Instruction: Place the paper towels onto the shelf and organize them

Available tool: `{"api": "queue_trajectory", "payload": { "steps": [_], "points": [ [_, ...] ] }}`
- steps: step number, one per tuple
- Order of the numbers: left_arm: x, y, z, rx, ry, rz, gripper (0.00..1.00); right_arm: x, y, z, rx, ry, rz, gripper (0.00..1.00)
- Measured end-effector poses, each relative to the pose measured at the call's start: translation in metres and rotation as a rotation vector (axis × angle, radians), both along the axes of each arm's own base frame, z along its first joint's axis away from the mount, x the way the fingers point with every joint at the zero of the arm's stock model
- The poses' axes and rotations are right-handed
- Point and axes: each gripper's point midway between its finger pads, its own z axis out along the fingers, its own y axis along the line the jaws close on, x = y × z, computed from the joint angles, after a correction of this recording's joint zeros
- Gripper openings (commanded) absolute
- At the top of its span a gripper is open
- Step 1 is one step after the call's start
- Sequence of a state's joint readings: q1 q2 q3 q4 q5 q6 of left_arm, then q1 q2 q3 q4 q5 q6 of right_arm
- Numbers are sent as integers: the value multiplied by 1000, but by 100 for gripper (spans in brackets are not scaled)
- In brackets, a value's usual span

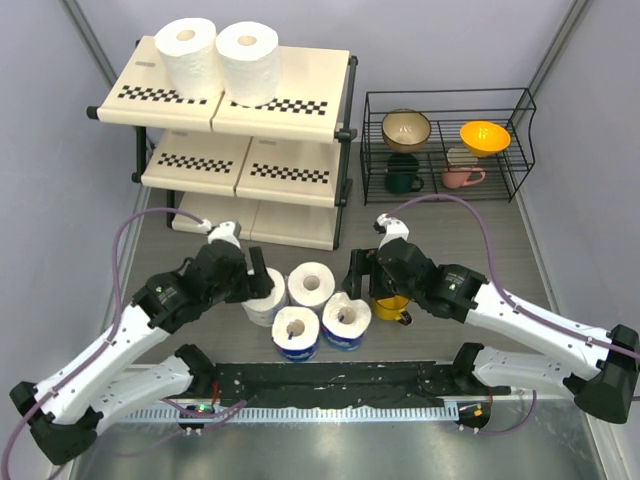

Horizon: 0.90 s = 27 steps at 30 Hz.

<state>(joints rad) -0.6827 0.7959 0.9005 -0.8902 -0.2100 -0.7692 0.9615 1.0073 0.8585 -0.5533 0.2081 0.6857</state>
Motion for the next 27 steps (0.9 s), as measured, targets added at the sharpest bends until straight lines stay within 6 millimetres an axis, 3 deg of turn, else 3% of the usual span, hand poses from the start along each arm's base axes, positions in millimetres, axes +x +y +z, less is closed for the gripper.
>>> {"api": "queue_trajectory", "payload": {
  "steps": [7,14,19,27],
  "points": [
    [-44,-42,-11,74,24,-156,80,0,0,-1,-4,2,1,89],
    [-70,-52,-19,96,27,-159,81,1,-1,4,9,-12,-5,89],
    [-89,-63,-36,161,48,-175,85,1,-3,8,17,-20,-11,89],
    [-90,-60,-54,154,48,-75,86,1,-4,8,15,-22,-13,89]
  ]
}}
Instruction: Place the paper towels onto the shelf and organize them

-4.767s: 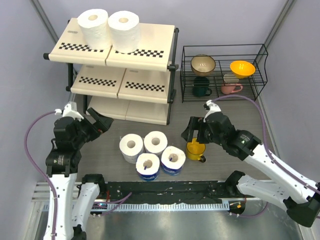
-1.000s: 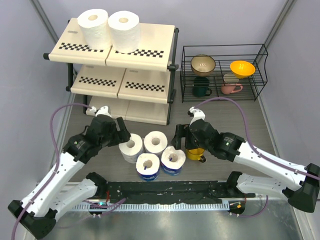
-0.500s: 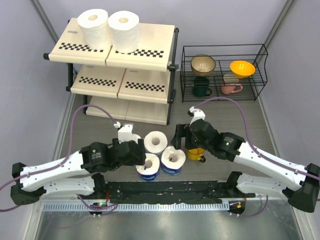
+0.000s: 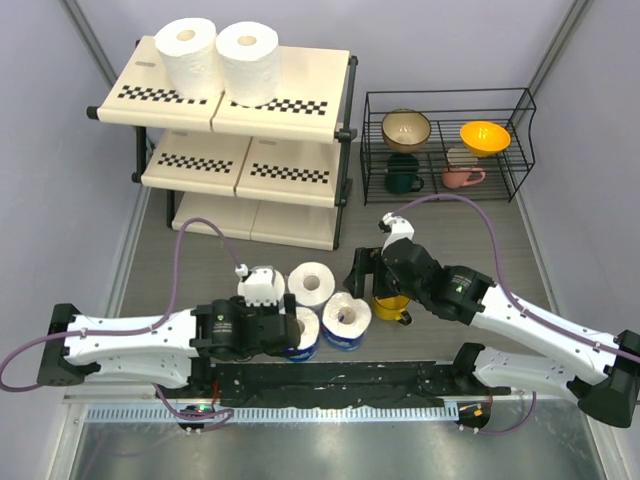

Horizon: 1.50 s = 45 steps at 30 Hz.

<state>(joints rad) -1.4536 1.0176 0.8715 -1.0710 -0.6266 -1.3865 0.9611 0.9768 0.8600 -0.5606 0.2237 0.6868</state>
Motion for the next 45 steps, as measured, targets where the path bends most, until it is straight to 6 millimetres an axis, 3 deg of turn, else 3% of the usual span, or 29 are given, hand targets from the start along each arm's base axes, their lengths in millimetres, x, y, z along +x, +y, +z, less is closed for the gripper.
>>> {"api": "queue_trajectory", "payload": {
  "steps": [7,21,27,33,34,41,45],
  "points": [
    [5,12,-7,-10,-18,75,85,0,-1,1,1,-3,-2,89],
    [10,9,-27,32,-31,136,76,0,-2,3,6,-10,-6,89],
    [12,5,-32,-1,-39,156,58,0,-4,4,5,-14,-12,89],
    [13,2,-32,-20,-45,155,30,0,-5,3,-1,-13,-15,89],
    [13,2,-32,-18,-46,150,29,0,-6,3,-2,-12,-16,89],
    [11,5,-24,-9,-42,105,27,1,-7,3,-5,-17,-22,90],
    [14,1,14,-70,-69,86,27,2,-8,3,-8,-21,-29,90]
  ]
}}
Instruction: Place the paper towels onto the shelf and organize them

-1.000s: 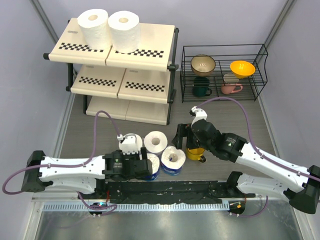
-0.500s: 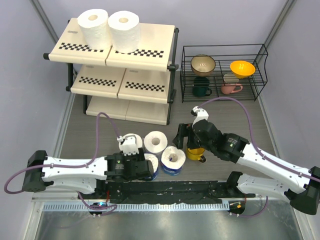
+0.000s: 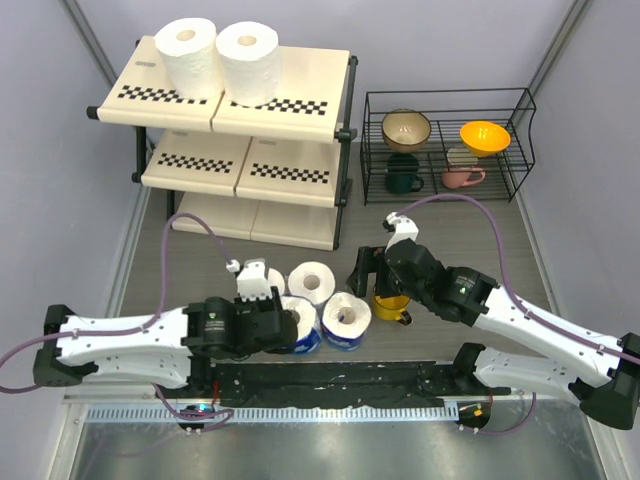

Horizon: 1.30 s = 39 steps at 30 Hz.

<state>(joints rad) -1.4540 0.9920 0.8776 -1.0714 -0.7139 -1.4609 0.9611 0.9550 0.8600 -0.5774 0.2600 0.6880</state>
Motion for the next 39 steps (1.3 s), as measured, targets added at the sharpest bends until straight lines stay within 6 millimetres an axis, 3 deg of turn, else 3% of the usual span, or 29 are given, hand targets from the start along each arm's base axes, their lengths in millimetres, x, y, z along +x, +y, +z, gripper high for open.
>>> {"api": "queue_trajectory", "payload": {
  "steps": [5,9,14,18,23,26,29,33,39],
  "points": [
    [12,2,67,-138,-103,10,27,1,-2,1,-2,-5,-6,90],
    [29,20,109,-208,-226,65,24,0,-3,1,-3,-7,-9,90],
    [56,52,139,-137,-402,148,26,0,-4,0,-9,-3,-9,90],
    [92,70,165,-47,-477,247,27,0,-4,0,-10,-3,-9,90],
    [135,85,191,31,-517,333,28,0,-5,-2,-17,0,-12,90],
    [160,91,199,53,-516,360,28,0,-6,-2,-20,1,-13,90],
    [182,110,202,64,-510,416,28,0,-7,-2,-22,0,-15,90],
    [204,142,207,68,-502,493,28,-1,-9,0,-22,-5,-20,90],
    [232,160,218,27,-512,529,28,-2,-13,3,-18,-14,-27,90]
  ]
}}
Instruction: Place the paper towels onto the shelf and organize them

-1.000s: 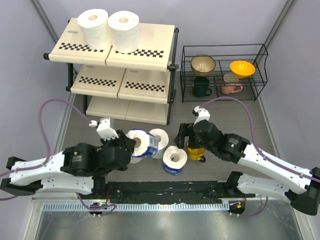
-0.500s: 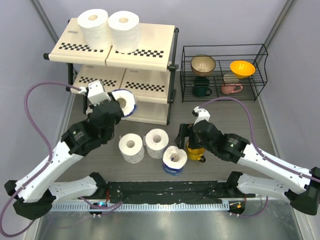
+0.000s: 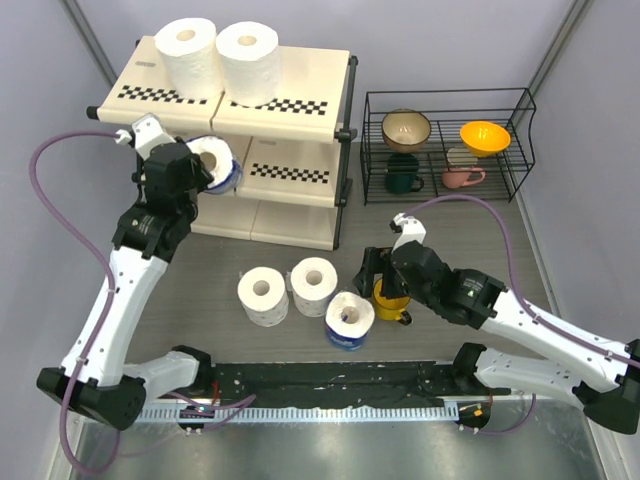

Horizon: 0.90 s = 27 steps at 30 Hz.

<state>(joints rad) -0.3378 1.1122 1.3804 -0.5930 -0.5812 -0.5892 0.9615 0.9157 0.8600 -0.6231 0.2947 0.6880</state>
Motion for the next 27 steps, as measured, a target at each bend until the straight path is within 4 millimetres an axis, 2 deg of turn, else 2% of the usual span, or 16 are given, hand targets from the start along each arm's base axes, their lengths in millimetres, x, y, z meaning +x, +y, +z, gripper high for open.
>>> {"api": "queue_trajectory", "payload": {
  "steps": [4,9,12,20,23,25,26,27],
  "points": [
    [23,-3,3,-21,-9,-17,28,-1,-4,2,-2,-5,-7,90],
    [47,1,-7,-33,7,-17,28,-4,-14,6,-6,-17,-21,90],
    [55,9,-14,-37,20,-2,28,-5,-18,7,-10,-22,-29,90],
    [67,16,-13,-51,-3,15,29,-5,-25,4,-36,-19,-44,90],
    [71,14,-15,-54,0,9,34,-6,-26,3,-42,-18,-45,90],
    [72,14,-17,-54,4,10,41,-6,-27,2,-46,-15,-47,90],
    [73,14,-17,-55,5,11,45,-6,-28,2,-48,-14,-47,90],
    [73,15,-17,-54,6,11,54,-6,-28,1,-51,-14,-48,90]
  ]
}}
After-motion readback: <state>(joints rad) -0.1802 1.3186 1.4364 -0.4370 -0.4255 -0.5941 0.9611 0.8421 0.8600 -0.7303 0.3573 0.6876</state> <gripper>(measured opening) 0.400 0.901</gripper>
